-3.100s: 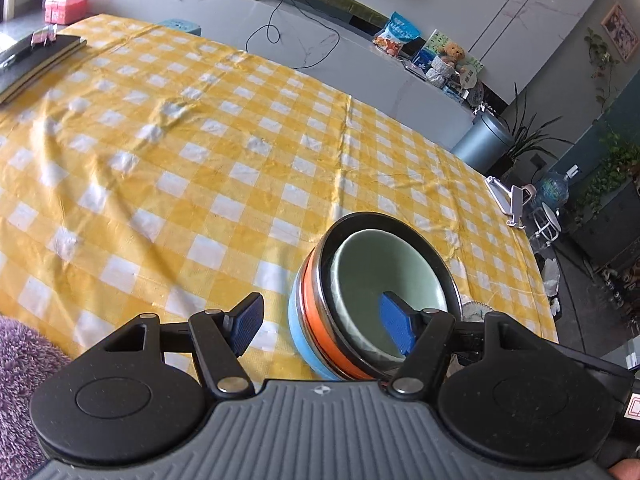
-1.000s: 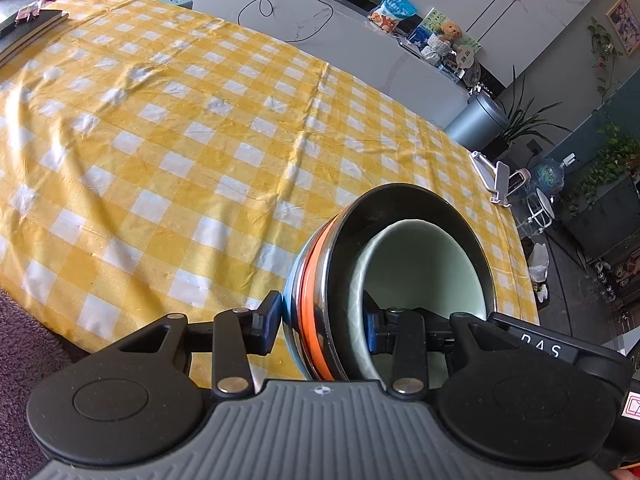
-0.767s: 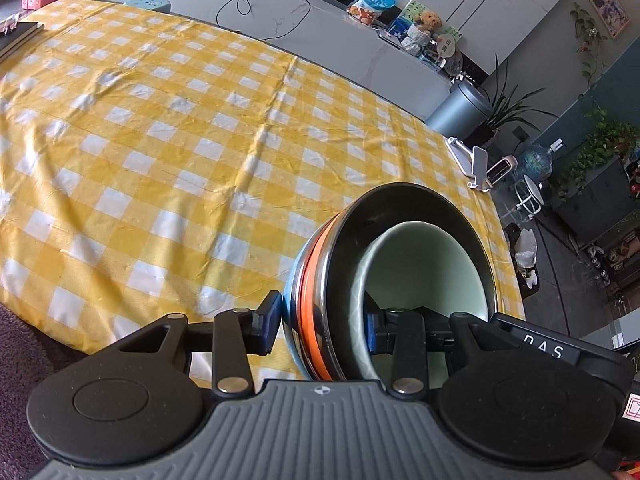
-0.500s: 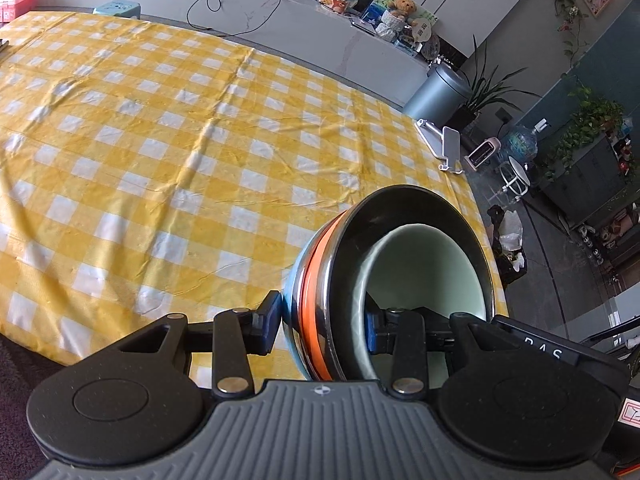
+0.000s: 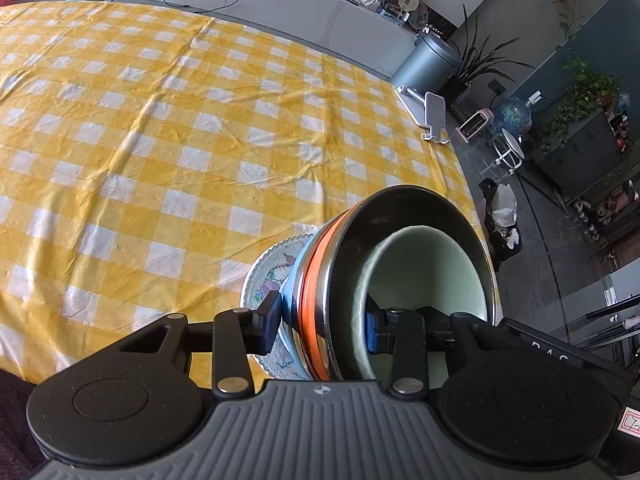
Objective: Organize plates and bowls
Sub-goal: 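Lift the bowl stack with the left tool and carry it over the white bowl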
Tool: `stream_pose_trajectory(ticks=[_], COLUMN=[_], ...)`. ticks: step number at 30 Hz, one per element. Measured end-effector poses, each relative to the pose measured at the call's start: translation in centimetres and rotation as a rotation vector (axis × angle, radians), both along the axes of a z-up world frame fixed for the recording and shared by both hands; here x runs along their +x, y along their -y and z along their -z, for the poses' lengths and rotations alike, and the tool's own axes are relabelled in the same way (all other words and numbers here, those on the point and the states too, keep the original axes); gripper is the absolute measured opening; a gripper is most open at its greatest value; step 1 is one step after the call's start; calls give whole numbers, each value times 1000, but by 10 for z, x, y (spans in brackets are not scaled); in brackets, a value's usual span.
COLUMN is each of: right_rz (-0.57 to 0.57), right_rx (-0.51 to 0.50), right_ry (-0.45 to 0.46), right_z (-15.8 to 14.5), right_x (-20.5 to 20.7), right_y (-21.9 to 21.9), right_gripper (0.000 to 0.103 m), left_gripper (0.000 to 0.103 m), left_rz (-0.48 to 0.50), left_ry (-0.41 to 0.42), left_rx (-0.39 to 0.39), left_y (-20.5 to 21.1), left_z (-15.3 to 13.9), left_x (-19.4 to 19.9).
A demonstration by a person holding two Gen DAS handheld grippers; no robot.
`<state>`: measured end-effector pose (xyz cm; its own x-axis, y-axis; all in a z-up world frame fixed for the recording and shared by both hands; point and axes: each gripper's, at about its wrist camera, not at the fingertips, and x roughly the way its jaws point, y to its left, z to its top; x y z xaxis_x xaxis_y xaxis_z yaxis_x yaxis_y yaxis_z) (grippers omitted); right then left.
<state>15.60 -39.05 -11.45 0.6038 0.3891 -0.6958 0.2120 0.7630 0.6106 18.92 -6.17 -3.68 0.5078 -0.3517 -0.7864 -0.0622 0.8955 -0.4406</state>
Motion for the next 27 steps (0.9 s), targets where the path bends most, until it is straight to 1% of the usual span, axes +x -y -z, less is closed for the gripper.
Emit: stream_pose_trajectory(ticks=[8, 15, 20, 26, 27], right_rz=[-4, 4, -9, -9, -9], right_rx=[2, 15, 43, 56, 60], right_ry=[-40, -51, -42, -42, -42], right_z=[14, 17, 17, 19, 19], right_x=[14, 20, 22, 21, 21], right_y=[0, 4, 4, 3, 4], right_gripper=[35, 37, 44, 46, 47], left_gripper=[44, 44, 45, 48, 49], left_rz=[-16, -13, -28, -15, -13], left_ry=[-60, -62, -80, -71, -66], left_rx=[-9, -1, -2, 3, 3], left_y=[-1, 3, 1, 2, 2], left_z=[15, 14, 18, 17, 16], left_x=[12, 19, 22, 23, 22])
